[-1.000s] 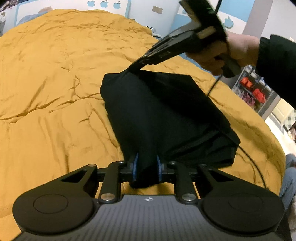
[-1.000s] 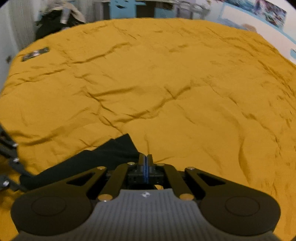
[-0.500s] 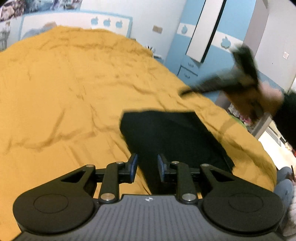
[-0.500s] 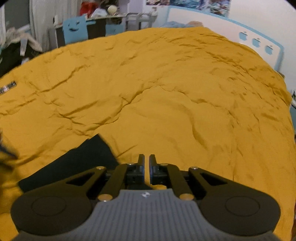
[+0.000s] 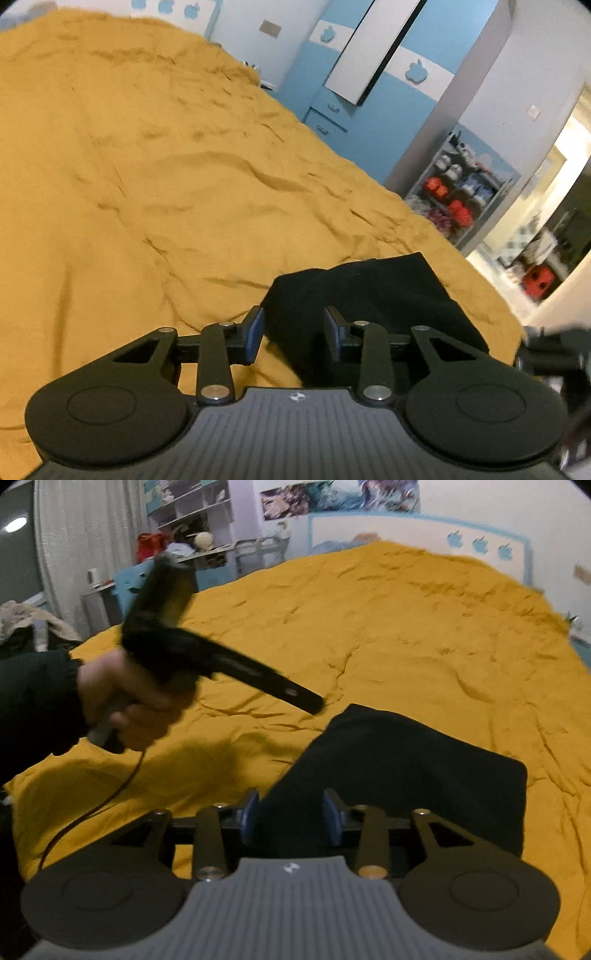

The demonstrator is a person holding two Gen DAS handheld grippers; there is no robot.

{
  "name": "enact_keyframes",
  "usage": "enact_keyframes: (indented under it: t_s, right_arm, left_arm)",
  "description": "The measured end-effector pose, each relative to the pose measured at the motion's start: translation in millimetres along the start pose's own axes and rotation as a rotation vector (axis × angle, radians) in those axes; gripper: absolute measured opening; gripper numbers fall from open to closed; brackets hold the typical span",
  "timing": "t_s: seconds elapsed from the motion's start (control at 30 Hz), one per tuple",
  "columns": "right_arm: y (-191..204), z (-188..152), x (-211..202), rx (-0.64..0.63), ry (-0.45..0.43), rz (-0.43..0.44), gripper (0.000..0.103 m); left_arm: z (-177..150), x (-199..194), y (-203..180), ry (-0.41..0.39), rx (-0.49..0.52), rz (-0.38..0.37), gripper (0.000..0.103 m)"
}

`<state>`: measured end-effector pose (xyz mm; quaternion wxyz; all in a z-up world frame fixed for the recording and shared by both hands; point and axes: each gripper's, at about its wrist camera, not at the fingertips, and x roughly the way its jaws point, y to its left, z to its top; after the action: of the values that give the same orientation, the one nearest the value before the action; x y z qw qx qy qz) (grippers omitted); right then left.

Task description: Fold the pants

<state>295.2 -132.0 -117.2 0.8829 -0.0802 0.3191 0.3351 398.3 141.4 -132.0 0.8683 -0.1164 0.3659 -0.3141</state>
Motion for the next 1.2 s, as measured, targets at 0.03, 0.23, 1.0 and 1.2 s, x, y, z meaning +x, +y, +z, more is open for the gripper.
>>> enact_keyframes:
  t_s: [0.03,0.23,1.0,1.2]
  right_arm:
    - [11.2,-4.4,3.6,-0.001,-0.006,-0.027,0.036]
    - [46.8,-17.6,29.0,-0.017,0.002,-0.16,0.037]
    - [32.3,-44.2,10.0,0.036,0.057,-0.052,0.028]
    - [-0.8,-47.7,-25.5,0.07,-0.028,-0.067,0.03]
  left_arm:
    - [-1.7,4.7,2.2,-0.002,-0.009,-0.024,0.039]
    - [-2.9,24.3,20.8,0.0,-0.087,-0.09,0.038]
    - [12.1,7.1,43.5,-0.129,-0.296,0.12,0.0]
    - [21.8,-20.4,6.5,-0.163,-0.204,0.023,0.008]
